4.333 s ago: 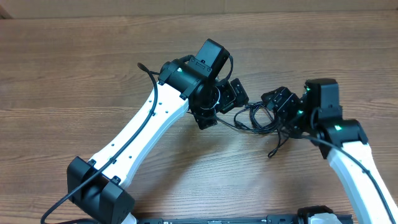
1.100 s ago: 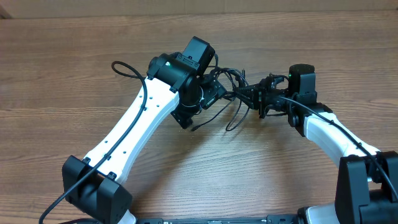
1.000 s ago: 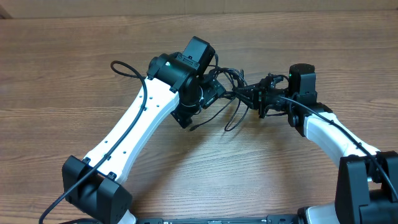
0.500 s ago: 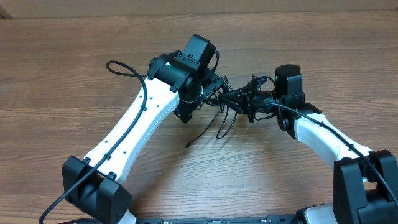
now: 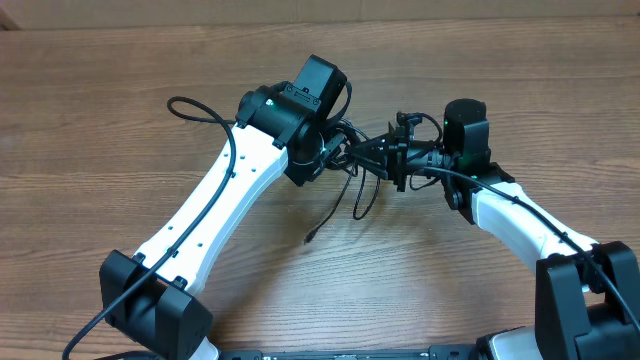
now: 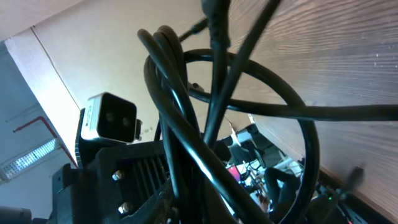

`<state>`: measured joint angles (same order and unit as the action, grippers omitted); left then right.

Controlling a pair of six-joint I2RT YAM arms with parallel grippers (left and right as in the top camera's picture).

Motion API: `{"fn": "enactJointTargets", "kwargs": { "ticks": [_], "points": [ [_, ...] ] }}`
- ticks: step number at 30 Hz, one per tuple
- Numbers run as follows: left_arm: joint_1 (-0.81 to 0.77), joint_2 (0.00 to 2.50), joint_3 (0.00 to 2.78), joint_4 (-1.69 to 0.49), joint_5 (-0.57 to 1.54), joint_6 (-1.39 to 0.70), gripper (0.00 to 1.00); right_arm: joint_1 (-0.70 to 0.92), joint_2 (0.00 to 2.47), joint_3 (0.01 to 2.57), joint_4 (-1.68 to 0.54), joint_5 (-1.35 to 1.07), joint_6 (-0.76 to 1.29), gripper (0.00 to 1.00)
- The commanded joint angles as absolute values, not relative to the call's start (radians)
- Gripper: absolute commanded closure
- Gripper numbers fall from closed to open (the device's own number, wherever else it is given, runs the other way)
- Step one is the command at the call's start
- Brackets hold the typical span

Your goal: Untangle cables

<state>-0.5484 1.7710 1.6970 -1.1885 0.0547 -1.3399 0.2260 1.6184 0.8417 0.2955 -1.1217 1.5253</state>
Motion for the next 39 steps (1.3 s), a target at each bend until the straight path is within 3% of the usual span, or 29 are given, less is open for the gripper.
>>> {"fn": "enactJointTargets", "kwargs": {
  "ticks": [1, 3, 8, 14, 16, 22, 29, 36, 39],
  "points": [
    [-0.543, 1.777, 1.703, -1.200, 0.041, -1.325, 0.85, 0.223, 1.591, 0.866, 0.302, -1.123, 1.516, 0.96],
    [-0.542, 1.777, 1.703, -1.201, 0.041, -1.307, 0.94, 0.223, 1.591, 0.866, 0.302, -1.123, 1.513, 0.96],
    [-0.534, 1.776, 1.703, -1.192, 0.034, -1.195, 0.96, 0.223, 1.591, 0.866, 0.245, -1.080, 1.422, 0.95],
    [-0.516, 1.774, 1.703, -1.163, 0.008, -1.028, 0.96, 0.223, 1.591, 0.865, 0.068, -0.983, 1.247, 0.18],
    [-0.509, 1.773, 1.703, -1.143, 0.008, -0.975, 0.96, 0.223, 1.591, 0.865, 0.017, -0.956, 1.194, 0.09],
    [-0.466, 1.771, 1.704, -1.044, 0.056, -0.707, 0.96, 0.223, 1.587, 0.865, -0.212, -0.854, 0.994, 0.06],
    [-0.429, 1.771, 1.704, -0.991, 0.149, -0.464, 0.96, 0.223, 1.441, 0.866, -0.383, -0.618, 0.900, 0.07],
    [-0.434, 1.771, 1.704, -0.985, 0.530, 0.157, 0.96, 0.223, 1.139, 0.867, -0.550, -0.401, 0.742, 0.08],
    [-0.434, 1.771, 1.704, -1.010, 0.586, 0.278, 0.96, 0.223, 1.048, 0.866, -0.623, -0.351, 0.724, 0.08]
  ]
}}
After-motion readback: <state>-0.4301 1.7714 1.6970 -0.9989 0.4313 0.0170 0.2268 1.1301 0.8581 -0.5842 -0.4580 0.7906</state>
